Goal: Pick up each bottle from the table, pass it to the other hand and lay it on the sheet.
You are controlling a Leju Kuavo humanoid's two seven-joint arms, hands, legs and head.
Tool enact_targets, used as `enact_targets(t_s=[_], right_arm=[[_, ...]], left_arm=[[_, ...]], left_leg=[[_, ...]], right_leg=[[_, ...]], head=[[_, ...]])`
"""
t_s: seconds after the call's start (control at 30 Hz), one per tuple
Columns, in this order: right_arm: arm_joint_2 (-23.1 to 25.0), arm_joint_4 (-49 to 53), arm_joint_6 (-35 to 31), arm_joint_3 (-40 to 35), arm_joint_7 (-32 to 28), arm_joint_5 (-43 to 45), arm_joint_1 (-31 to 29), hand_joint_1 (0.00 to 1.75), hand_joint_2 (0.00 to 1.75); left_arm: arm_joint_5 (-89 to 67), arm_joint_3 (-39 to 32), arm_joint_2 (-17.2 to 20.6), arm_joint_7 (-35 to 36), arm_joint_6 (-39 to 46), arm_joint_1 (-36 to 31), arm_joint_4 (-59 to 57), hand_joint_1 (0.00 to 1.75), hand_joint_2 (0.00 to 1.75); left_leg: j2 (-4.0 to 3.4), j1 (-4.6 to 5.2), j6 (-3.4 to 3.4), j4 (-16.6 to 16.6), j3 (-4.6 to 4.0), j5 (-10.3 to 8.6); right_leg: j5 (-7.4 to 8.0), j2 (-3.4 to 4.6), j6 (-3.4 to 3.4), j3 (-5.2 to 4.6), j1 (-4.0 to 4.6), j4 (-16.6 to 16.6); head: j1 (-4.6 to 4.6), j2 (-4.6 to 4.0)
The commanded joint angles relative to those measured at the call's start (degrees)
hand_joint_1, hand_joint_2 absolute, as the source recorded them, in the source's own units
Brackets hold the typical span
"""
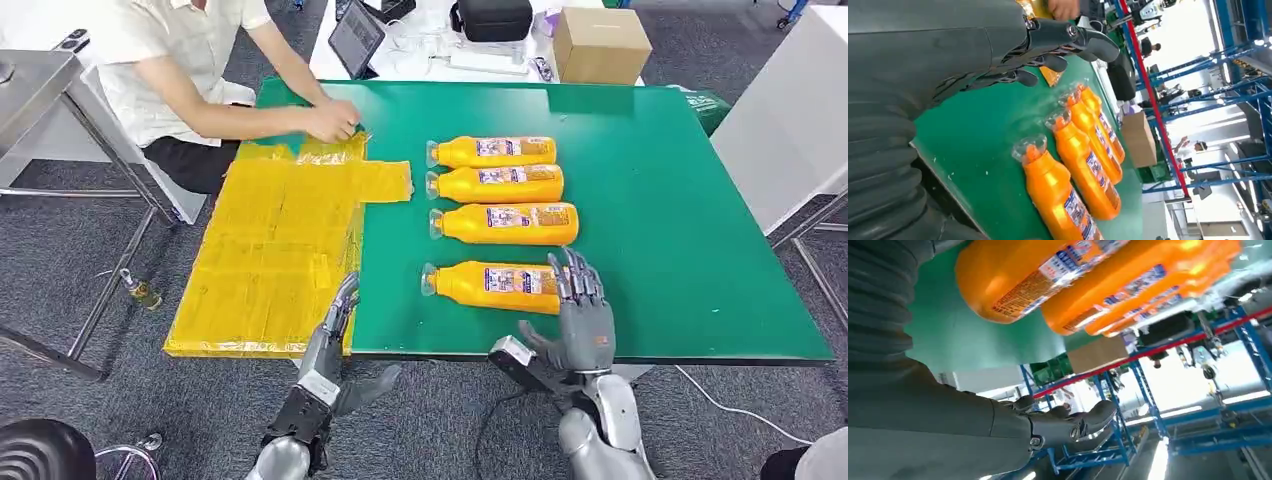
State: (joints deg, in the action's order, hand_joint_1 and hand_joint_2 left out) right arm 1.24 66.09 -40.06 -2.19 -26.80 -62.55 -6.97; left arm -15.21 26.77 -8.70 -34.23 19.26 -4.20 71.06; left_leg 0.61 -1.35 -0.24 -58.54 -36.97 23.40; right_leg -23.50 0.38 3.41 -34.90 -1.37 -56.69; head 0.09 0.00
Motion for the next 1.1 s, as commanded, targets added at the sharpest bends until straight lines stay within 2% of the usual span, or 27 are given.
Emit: enact_targets(t_s=[0.03, 0.1, 0.13, 0.17, 0.23, 0.4, 0.47, 0.57, 0.6, 0.8, 0.9, 0.97, 1.1], right_arm=[[-3.98, -11.17, 0.32, -4.15, 2.75, -0.14, -6.34, 0.00, 1.75], [-7.16, -15.61, 2.27, -10.00, 7.56, -2.04, -9.45, 0.00, 1.75], [-7.76, -16.81, 3.31, -11.04, 7.86, -1.73, -10.26, 0.00, 1.75], [-8.17, -17.68, 3.78, -11.82, 8.07, -2.02, -10.88, 0.00, 1.75], [-9.13, -19.93, 6.32, -14.04, 8.65, -1.79, -12.47, 0.00, 1.75], [-11.21, -21.29, 13.36, -18.75, 11.85, -1.50, -15.48, 0.00, 1.75], [-11.56, -21.15, 14.20, -19.16, 12.40, -1.42, -15.71, 0.00, 1.75], [-12.65, -22.52, 20.52, -21.54, 15.55, -0.98, -17.11, 0.00, 1.75], [-12.85, -23.46, 23.25, -22.20, 16.91, -0.15, -17.80, 0.00, 1.75], [-13.87, -23.99, 25.43, -24.37, 20.10, -1.05, -19.24, 0.00, 1.75], [-13.80, -23.92, 25.47, -24.39, 20.08, -1.04, -19.35, 0.00, 1.75], [-13.80, -23.92, 25.47, -24.39, 20.08, -1.04, -19.35, 0.00, 1.75], [-14.22, -22.00, 27.37, -25.79, 23.88, -2.47, -19.77, 0.00, 1.75]], left_arm=[[0.21, 1.70, 0.54, 0.08, -0.54, -2.45, -4.28, 0.00, 1.75], [0.07, 1.35, -0.27, 0.76, 2.44, -3.18, -4.91, 0.00, 1.75], [0.12, 1.47, -0.35, 0.98, 2.62, -3.59, -4.98, 0.00, 1.75], [0.42, 1.49, -0.38, 1.12, 2.43, -3.83, -4.95, 0.00, 1.75], [1.48, 1.77, -0.18, 1.49, 1.10, -4.16, -4.25, 0.00, 1.75], [2.64, 3.19, -0.55, 2.23, -0.98, -4.67, -3.84, 0.00, 1.75], [2.78, 3.40, -0.64, 2.35, -1.12, -4.65, -3.91, 0.00, 1.75], [3.00, 3.78, -0.53, 2.72, -1.42, -4.70, -3.93, 0.00, 1.75], [3.11, 3.79, -0.60, 2.98, -1.55, -4.70, -3.93, 0.00, 1.75], [2.99, 3.91, -0.74, 3.43, -1.87, -4.85, -3.58, 0.00, 1.75], [2.98, 3.90, -0.76, 3.43, -1.86, -4.90, -3.55, 0.00, 1.75], [2.98, 3.90, -0.76, 3.43, -1.86, -4.90, -3.55, 0.00, 1.75], [2.53, 3.52, -0.92, 3.94, -1.57, -4.48, -2.90, 0.00, 1.75]], left_leg=[[-0.13, 0.01, 0.09, 0.09, 0.37, 0.12], [-0.17, 0.00, 0.10, 0.07, 0.38, 0.13], [-0.25, -0.01, 0.14, 0.07, 0.50, 0.19], [-0.14, 0.01, 0.08, 0.04, 0.17, 0.05], [-0.16, -0.01, 0.08, 0.02, 0.16, 0.06], [-0.12, 0.03, 0.09, 0.02, 0.15, 0.05], [-0.11, 0.02, 0.10, 0.00, 0.18, 0.07], [-0.15, 0.02, 0.13, 0.04, 0.41, 0.16], [-0.07, 0.02, 0.07, 0.01, 0.13, 0.05], [-0.03, 0.00, 0.13, 0.04, 0.39, 0.07], [-0.01, 0.02, 0.08, 0.02, 0.21, 0.00], [-0.03, 0.00, 0.14, 0.04, 0.40, 0.04], [-0.04, 0.01, 0.17, 0.04, 0.35, 0.00]], right_leg=[[-0.09, 0.04, -0.16, 0.35, 0.04, 0.10], [-0.08, 0.08, -0.16, 0.35, 0.05, 0.10], [-0.10, 0.12, -0.20, 0.47, 0.08, 0.13], [-0.01, 0.07, -0.08, 0.15, 0.02, 0.06], [0.00, 0.09, -0.10, 0.15, 0.04, 0.06], [-0.01, 0.06, -0.11, 0.15, 0.01, 0.03], [-0.04, 0.04, -0.12, 0.20, 0.03, 0.03], [-0.11, 0.04, -0.20, 0.42, 0.05, 0.07], [-0.02, 0.02, -0.09, 0.14, 0.02, 0.03], [-0.06, -0.07, -0.15, 0.41, 0.06, 0.10], [-0.01, -0.05, -0.07, 0.21, 0.02, 0.05], [-0.04, -0.07, -0.16, 0.43, 0.06, 0.10], [0.01, -0.05, -0.10, 0.38, 0.04, 0.08]], head=[[0.00, 0.00], [0.00, 0.00], [0.00, 0.00], [0.00, 0.00], [-0.02, 0.00], [0.00, 0.00], [0.00, 0.00], [-0.02, 0.00], [0.00, 0.00], [-0.02, 0.00], [0.00, 0.00], [0.00, 0.00], [0.00, 0.00]])
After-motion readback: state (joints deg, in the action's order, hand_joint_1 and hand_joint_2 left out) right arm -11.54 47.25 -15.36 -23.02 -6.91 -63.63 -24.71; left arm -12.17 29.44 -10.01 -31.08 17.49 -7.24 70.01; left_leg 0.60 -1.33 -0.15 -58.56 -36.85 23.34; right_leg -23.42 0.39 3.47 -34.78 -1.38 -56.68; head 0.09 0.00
